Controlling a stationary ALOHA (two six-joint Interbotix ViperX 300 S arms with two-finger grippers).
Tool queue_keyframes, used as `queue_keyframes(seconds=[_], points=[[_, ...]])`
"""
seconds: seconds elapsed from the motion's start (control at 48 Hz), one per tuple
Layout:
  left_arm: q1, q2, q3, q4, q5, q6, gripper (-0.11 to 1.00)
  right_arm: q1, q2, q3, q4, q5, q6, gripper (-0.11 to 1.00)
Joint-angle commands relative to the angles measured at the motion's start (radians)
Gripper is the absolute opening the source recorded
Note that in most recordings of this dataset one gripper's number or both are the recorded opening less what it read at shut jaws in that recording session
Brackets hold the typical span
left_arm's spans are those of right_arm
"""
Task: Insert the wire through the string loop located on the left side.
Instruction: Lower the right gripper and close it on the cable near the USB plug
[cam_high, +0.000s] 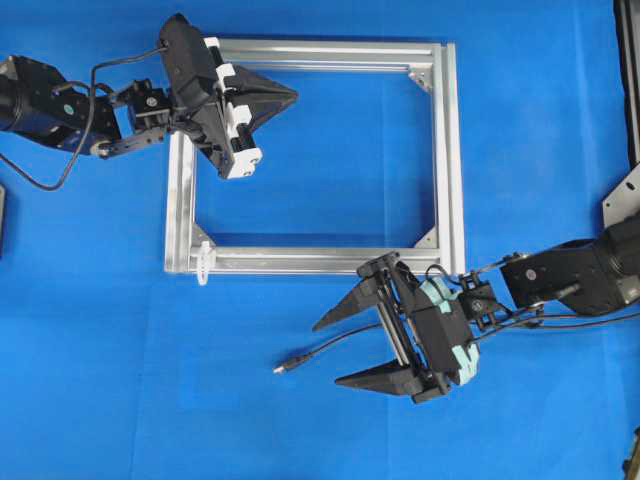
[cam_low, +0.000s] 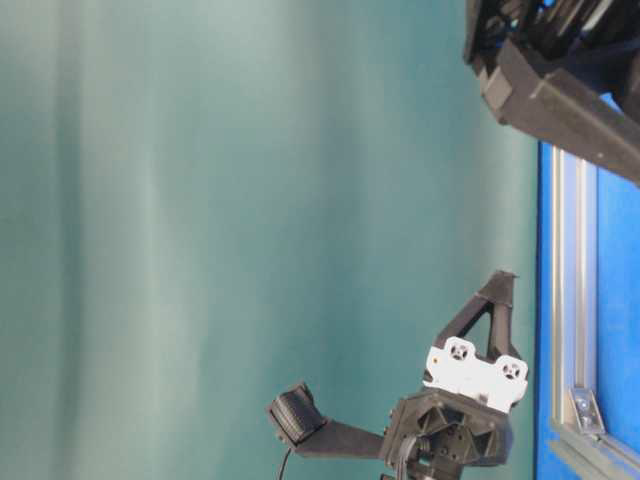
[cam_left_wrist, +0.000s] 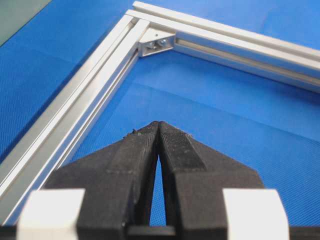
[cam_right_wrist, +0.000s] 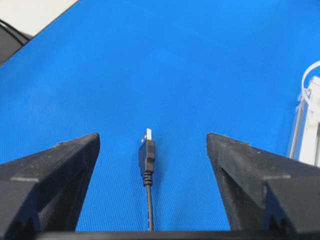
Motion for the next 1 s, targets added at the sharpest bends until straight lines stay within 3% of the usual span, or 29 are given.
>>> queue_keyframes(seconds=[0.0, 0.75, 0.98], points=[[0.003, -0.032, -0.012, 0.003, -0.005, -0.002, 0.0, 0.003, -0.023, -0.008, 0.005, -0.003, 0.002, 0.85], [0.005, -0.032, -0.006, 0.003, 0.015, -0.002, 0.0, 0.011, 0.195, -0.069, 0.048, -0.021, 0.037, 0.83], [0.005, -0.034, -0.002, 0.003, 0.017, -0.002, 0.0, 0.011, 0.195, -0.069, 0.048, -0.026, 0.035, 0.71]])
